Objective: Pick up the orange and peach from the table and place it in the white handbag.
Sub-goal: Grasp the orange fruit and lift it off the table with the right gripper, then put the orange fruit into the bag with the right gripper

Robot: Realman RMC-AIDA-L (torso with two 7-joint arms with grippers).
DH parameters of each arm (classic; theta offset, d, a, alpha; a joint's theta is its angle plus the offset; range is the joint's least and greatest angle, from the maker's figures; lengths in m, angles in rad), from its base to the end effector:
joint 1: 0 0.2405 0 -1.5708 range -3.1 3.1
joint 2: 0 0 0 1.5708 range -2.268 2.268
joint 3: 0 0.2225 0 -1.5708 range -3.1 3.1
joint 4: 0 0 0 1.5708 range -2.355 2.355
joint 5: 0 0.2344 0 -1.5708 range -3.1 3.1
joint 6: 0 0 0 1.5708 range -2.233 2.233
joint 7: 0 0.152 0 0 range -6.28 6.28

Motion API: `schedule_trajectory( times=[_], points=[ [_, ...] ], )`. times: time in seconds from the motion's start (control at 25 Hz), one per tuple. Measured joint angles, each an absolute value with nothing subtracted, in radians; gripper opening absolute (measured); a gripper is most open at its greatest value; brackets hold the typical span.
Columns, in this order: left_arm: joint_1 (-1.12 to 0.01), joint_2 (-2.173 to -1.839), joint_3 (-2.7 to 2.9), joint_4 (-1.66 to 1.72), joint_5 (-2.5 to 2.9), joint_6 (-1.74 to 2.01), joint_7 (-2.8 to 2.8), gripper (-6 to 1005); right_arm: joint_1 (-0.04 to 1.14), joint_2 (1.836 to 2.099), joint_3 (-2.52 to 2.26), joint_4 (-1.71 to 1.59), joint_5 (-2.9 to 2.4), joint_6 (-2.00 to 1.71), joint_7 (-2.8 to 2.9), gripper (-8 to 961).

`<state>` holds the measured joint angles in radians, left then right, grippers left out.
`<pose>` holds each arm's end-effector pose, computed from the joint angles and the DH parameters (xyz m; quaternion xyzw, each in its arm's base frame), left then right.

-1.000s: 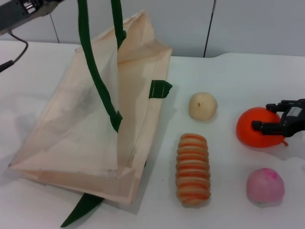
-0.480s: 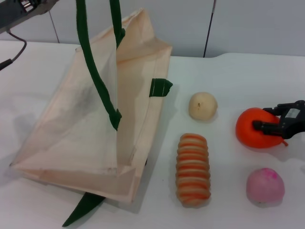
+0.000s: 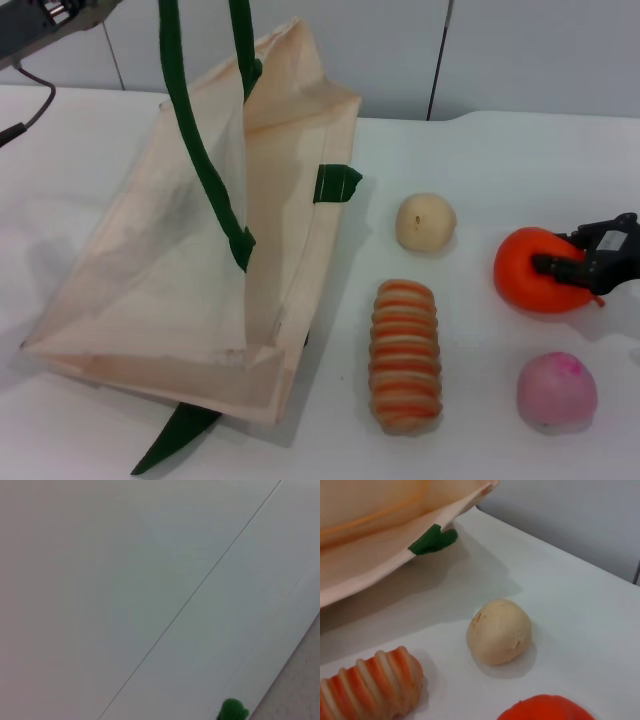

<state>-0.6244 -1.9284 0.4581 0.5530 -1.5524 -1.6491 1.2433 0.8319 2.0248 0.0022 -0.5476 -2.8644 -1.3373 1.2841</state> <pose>-0.2152 0.3850 0.1293 -0.7646 -0.3684 -0.5132 0.1275 0.2945 0.3833 0.0266 -0.9499 0.2291 0.0417 0.2086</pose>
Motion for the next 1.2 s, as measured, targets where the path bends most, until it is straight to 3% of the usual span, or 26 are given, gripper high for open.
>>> schedule_trajectory(
  times=[0.6,1.0,1.2],
  points=[
    [-0.622,-1.93,0.438,0.546,-1.553,-1.646,1.243,124,0.839,2.02,0.013,-0.575,-2.83,-1.402,1.297,287],
    [-0.617,-1.93,0.431,0.534,-1.56,-1.646,1.246,123,0.831,2.023,0.008,-0.705,-2.67,-1.682,1.239,213],
    [-0.626,-1.927,0.431,0.509,-1.571,-1.653,1.252,123,0.902,2.027,-0.012,-0.669,-2.628,-1.781,1.202,157]
  ],
)
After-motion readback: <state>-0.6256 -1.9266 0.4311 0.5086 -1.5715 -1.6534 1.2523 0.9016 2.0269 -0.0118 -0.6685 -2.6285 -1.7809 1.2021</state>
